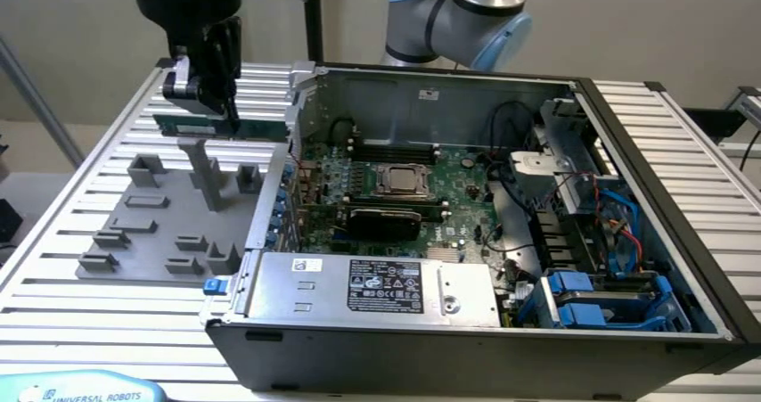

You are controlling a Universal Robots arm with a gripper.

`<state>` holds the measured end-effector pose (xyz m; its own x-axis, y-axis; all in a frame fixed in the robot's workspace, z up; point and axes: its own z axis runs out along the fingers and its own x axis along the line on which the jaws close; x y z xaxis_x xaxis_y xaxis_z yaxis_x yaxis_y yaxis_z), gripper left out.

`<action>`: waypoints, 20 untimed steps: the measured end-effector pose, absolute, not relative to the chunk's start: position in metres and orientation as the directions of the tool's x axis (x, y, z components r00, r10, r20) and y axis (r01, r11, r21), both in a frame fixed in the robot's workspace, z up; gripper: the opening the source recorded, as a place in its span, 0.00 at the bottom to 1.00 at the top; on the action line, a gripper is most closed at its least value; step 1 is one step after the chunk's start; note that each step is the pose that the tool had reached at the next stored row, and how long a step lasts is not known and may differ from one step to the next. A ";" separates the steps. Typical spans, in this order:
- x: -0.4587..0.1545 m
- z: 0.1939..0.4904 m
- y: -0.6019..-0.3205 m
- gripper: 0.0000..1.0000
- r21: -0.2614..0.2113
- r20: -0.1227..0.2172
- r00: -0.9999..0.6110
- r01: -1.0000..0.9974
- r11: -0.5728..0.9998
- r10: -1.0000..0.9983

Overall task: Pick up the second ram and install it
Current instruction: 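Pick up the second ram and move it above second insertion slot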

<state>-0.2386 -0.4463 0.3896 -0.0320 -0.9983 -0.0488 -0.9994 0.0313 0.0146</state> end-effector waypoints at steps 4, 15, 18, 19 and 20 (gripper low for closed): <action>-0.220 0.390 -0.446 0.13 0.015 -0.057 -0.032 -0.999 0.031 -0.998; -0.170 0.390 -0.446 0.13 0.015 -0.066 -0.032 -0.999 0.031 -0.997; -0.157 0.390 -0.446 0.13 0.015 -0.067 -0.032 -0.999 0.031 -0.997; -0.152 0.390 -0.446 0.13 0.015 -0.067 -0.032 -0.999 0.031 -0.997; -0.148 0.390 -0.446 0.13 0.015 -0.067 -0.032 -0.999 0.031 -0.997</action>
<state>-0.1476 -0.4463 0.3896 -0.0319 -0.9972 -0.0669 -0.9994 0.0310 0.0152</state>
